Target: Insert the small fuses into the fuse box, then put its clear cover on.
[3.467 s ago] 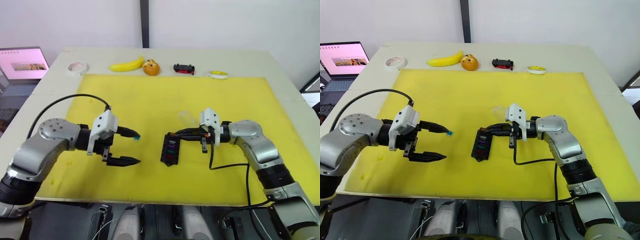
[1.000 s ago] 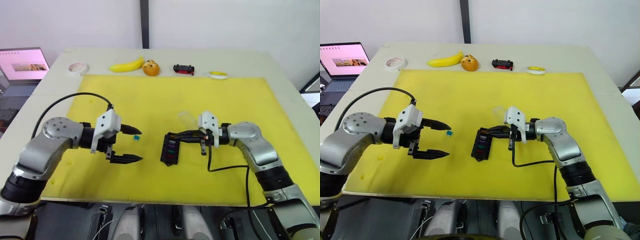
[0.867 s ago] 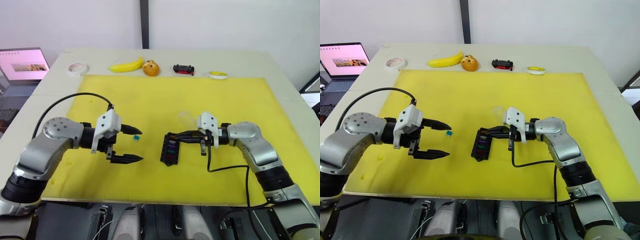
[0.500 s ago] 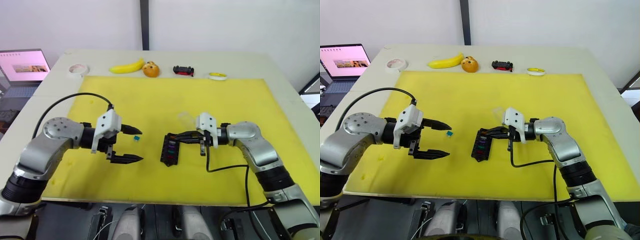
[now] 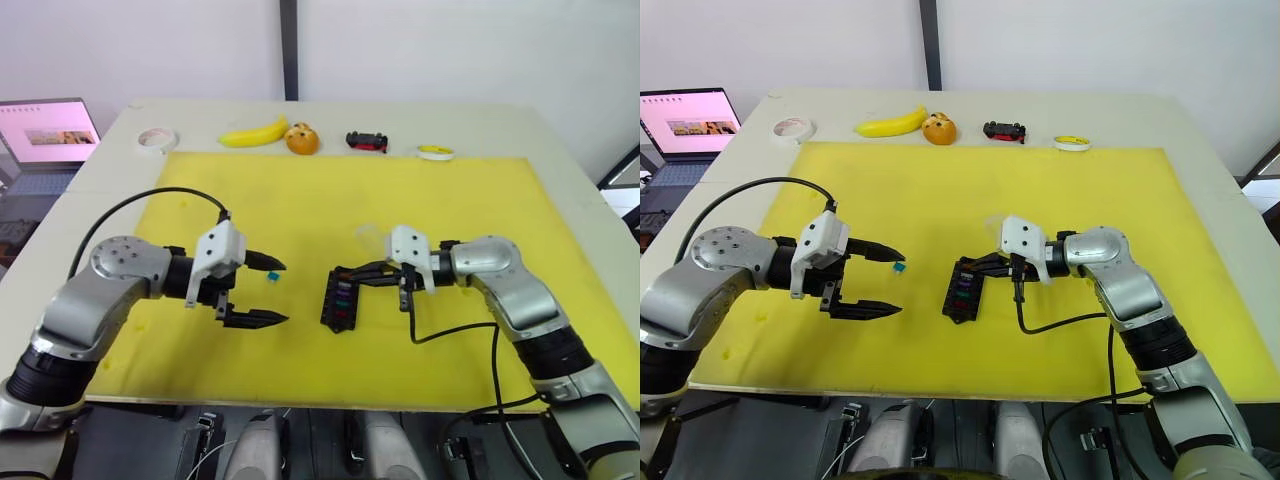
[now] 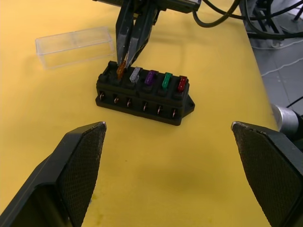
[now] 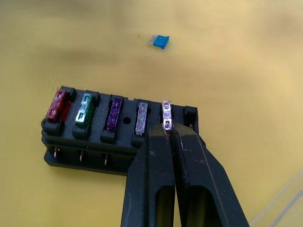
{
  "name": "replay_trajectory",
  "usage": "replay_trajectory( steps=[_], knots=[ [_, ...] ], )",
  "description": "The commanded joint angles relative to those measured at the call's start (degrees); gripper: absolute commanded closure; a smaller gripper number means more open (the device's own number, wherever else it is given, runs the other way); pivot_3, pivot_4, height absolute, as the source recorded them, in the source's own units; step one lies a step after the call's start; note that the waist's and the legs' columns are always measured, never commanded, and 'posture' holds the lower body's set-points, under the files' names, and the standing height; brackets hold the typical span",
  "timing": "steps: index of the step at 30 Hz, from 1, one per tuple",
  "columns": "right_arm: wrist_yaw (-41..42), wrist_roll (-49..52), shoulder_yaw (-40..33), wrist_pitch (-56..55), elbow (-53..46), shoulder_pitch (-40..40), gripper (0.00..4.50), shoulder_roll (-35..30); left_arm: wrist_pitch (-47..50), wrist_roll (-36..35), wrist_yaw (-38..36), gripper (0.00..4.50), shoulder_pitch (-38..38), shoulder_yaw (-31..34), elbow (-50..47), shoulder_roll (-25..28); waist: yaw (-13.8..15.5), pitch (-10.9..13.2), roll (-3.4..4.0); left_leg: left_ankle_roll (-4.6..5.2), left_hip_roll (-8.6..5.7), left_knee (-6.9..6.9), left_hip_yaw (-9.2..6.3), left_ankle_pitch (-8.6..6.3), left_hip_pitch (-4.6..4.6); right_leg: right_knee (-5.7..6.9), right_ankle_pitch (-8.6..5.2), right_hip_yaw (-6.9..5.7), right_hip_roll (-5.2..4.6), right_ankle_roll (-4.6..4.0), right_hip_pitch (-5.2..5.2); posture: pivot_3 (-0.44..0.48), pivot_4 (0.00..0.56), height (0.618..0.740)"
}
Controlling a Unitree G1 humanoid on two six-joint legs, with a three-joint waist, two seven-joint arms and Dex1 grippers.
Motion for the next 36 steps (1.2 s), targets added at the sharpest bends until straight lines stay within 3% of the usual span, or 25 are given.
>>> replay_trajectory(
  steps=[1,16,36],
  knots=[
    [0.0,-1.1,1.5,2.5,-0.3,-0.1,4.42,-0.2,-0.9,-0.2,-0.2,0.05,-1.2,0.5,-1.0,0.0,0.0,0.0,0.0,0.0,0.0,0.0,0.0,0.0,0.0,0.0,0.0,0.0,0.0,0.0,0.0,0.0,0.15,0.737],
    [-0.3,4.2,0.6,17.3,-7.4,-2.9,4.42,-0.9,-1.2,-0.1,0.2,0.05,-1.4,0.2,-0.9,-0.7,0.0,0.0,0.01,0.0,0.01,0.0,-0.01,0.0,-0.01,0.0,0.0,0.0,0.0,0.0,0.0,0.0,0.15,0.737],
    [-1.3,4.6,-0.5,14.8,-10.1,-2.3,4.42,-1.0,-1.3,0.0,0.2,0.05,-1.4,0.3,-0.6,-0.7,0.0,0.0,0.01,0.0,0.01,0.0,-0.01,0.0,-0.01,0.0,0.0,0.0,0.01,0.0,-0.01,0.0,0.15,0.737]
  ],
)
